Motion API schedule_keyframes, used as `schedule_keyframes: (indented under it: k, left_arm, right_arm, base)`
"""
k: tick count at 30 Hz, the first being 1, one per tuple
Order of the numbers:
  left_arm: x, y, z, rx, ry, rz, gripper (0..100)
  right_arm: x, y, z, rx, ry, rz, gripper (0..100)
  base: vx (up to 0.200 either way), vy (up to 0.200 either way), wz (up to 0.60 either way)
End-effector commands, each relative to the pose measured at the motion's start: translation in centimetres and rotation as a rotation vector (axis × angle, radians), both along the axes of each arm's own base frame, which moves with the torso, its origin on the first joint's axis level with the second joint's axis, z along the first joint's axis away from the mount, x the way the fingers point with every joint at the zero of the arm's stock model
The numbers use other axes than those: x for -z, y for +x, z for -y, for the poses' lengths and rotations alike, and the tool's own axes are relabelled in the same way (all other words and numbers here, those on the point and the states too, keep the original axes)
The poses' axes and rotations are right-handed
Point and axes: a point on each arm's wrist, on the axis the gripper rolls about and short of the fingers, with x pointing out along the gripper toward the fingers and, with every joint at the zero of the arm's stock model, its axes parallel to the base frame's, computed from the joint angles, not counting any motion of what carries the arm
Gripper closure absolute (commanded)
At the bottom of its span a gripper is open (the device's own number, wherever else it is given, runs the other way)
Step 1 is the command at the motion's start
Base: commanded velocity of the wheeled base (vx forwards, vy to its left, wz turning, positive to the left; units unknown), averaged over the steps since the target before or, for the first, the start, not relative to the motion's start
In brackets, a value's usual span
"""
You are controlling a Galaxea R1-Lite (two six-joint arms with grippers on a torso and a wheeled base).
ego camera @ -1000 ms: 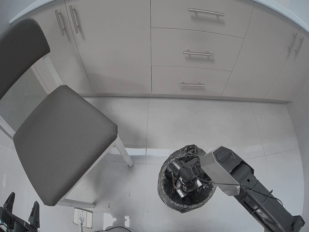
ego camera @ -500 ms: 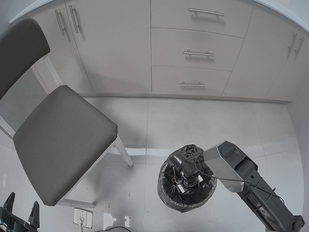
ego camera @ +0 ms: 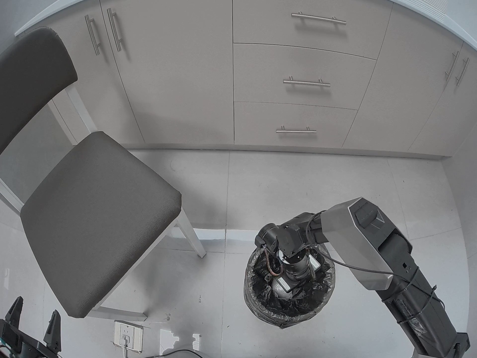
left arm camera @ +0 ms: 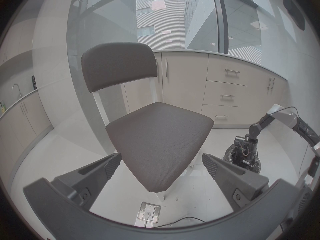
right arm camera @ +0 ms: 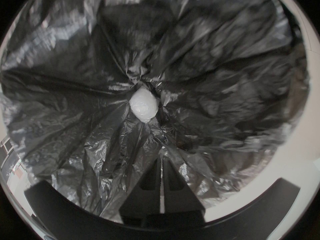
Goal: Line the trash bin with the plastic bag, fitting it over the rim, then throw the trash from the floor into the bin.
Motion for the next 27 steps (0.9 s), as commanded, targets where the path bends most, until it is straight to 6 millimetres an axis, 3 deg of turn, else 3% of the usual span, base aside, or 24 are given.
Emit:
schedule_keyframes:
  k: [1, 4, 5, 8, 10, 11, 12, 14, 15, 16, 23, 27]
  left_arm:
    - [0.2, 0.0, 0.0, -0.002, -0.002, -0.008, 0]
    - [0.2, 0.0, 0.0, -0.002, -0.002, -0.008, 0]
    - [0.2, 0.0, 0.0, -0.002, -0.002, -0.008, 0]
    - [0.2, 0.0, 0.0, -0.002, -0.002, -0.008, 0]
    - [0.2, 0.0, 0.0, -0.003, -0.003, -0.008, 0]
    - [0.2, 0.0, 0.0, -0.003, -0.003, -0.008, 0]
    - [0.2, 0.0, 0.0, -0.003, -0.003, -0.008, 0]
    - [0.2, 0.0, 0.0, -0.002, 0.001, -0.008, 0]
    - [0.2, 0.0, 0.0, -0.002, 0.001, -0.008, 0]
    - [0.2, 0.0, 0.0, -0.001, 0.007, -0.009, 0]
    - [0.3, 0.0, 0.0, -0.002, 0.006, -0.010, 0]
    - [0.3, 0.0, 0.0, 0.000, 0.010, -0.010, 0]
  right_arm:
    - [-4.8, 0.1, -0.2, 0.000, 0.034, 0.066, 100]
    - [-8.0, -0.2, 0.5, 0.012, 0.019, 0.077, 100]
    - [-8.1, -0.3, 0.5, 0.012, 0.017, 0.076, 100]
    - [-13.0, -0.9, 1.9, 0.054, 0.025, 0.105, 100]
    - [-15.5, -1.2, 3.0, 0.078, 0.032, 0.117, 100]
    - [-15.7, -1.3, 3.1, 0.081, 0.033, 0.118, 100]
    - [-18.0, -1.8, 4.2, 0.102, 0.040, 0.127, 100]
    - [-20.7, -2.7, 5.5, 0.130, 0.047, 0.136, 100]
    - [-20.7, -2.7, 5.5, 0.130, 0.047, 0.136, 100]
    - [-23.0, -3.7, 6.9, 0.151, 0.045, 0.132, 100]
    - [-31.2, -8.2, 12.1, 0.232, 0.084, 0.195, 100]
    - [-35.8, -12.3, 14.7, 0.251, 0.127, 0.267, 100]
  base:
    - [0.000, 0.000, 0.00]
    - [0.000, 0.000, 0.00]
    - [0.000, 0.000, 0.00]
    - [0.000, 0.000, 0.00]
    - [0.000, 0.000, 0.00]
    - [0.000, 0.000, 0.00]
    - [0.000, 0.000, 0.00]
    - [0.000, 0.000, 0.00]
    - [0.000, 0.000, 0.00]
    - [0.000, 0.000, 0.00]
    - [0.000, 0.000, 0.00]
    - [0.000, 0.000, 0.00]
